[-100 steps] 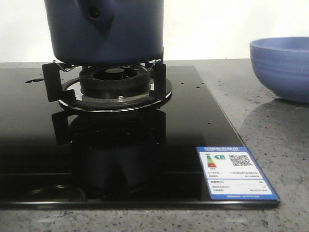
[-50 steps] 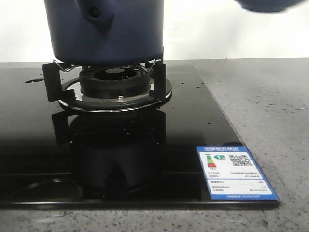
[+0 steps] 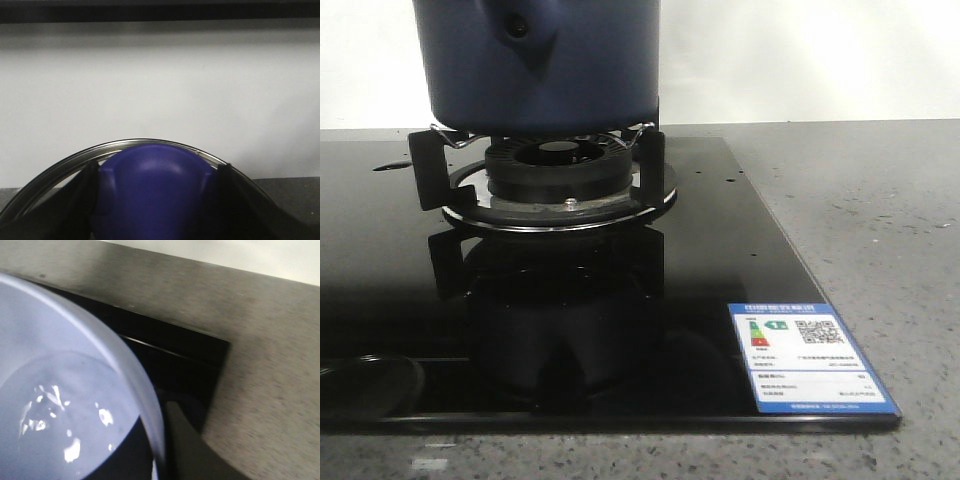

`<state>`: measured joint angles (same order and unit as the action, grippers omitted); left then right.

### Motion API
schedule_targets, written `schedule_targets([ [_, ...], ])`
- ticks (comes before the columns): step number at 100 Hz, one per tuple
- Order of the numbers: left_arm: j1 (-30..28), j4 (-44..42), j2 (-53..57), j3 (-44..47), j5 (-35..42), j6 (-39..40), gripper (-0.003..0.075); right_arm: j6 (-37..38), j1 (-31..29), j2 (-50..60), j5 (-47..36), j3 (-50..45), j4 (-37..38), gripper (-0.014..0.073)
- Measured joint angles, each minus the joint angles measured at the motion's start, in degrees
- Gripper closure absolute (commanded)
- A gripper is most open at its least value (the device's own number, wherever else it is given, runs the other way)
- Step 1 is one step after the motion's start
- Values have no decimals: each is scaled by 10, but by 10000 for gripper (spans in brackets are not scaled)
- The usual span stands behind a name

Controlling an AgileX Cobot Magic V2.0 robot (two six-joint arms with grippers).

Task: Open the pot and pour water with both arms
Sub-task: 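Lift the bowl with the right gripper toward the open pot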

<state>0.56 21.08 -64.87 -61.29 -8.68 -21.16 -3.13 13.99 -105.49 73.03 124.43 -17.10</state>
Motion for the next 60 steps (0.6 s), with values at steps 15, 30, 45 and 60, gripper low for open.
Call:
schedule_targets([
  [15,0,0,0,0,-1,0,395,0,39,-21,-42,22,-20,652],
  [30,0,0,0,0,-1,0,395,-2,72,-35,-105,23,-23,652],
  [45,0,0,8,0,-2,0,395,-24,99,-40,-186,4,-20,635],
  [60,0,0,22,0,-3,0,395,-42,116,-38,-273,-47,-2,635],
])
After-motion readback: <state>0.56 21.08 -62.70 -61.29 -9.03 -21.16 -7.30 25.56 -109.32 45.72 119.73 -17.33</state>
